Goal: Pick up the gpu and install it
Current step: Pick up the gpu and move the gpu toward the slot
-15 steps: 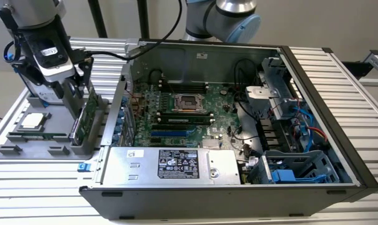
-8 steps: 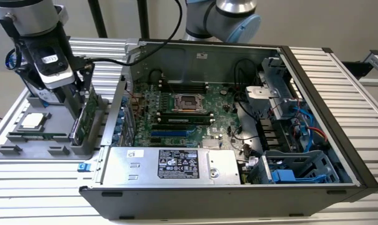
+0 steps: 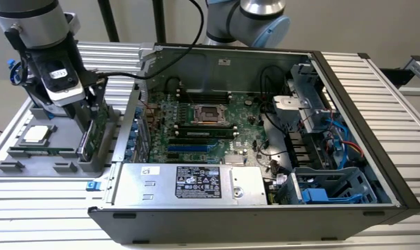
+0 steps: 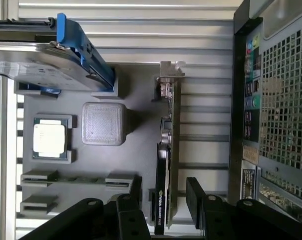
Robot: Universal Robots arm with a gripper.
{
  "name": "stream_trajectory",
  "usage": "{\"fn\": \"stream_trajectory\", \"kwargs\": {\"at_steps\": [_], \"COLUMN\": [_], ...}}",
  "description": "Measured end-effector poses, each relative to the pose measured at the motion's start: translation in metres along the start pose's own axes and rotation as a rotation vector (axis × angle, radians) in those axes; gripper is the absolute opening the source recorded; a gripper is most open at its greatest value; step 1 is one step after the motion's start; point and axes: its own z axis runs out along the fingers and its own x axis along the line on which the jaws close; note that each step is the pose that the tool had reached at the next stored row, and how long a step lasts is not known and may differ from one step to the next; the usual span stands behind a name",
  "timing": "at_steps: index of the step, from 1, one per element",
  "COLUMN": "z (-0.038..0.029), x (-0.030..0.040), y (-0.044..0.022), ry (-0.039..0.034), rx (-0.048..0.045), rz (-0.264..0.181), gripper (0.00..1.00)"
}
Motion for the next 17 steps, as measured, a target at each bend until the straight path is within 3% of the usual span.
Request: {"fn": "stream_trajectory", "kwargs": {"at_steps": [17], "z": [0.0191], "x": [-0.0008], "y": [-0.0035], "ry": [-0.0023], "rx": [-0.0009], "rz": [0.049], "gripper": [1.00]}}
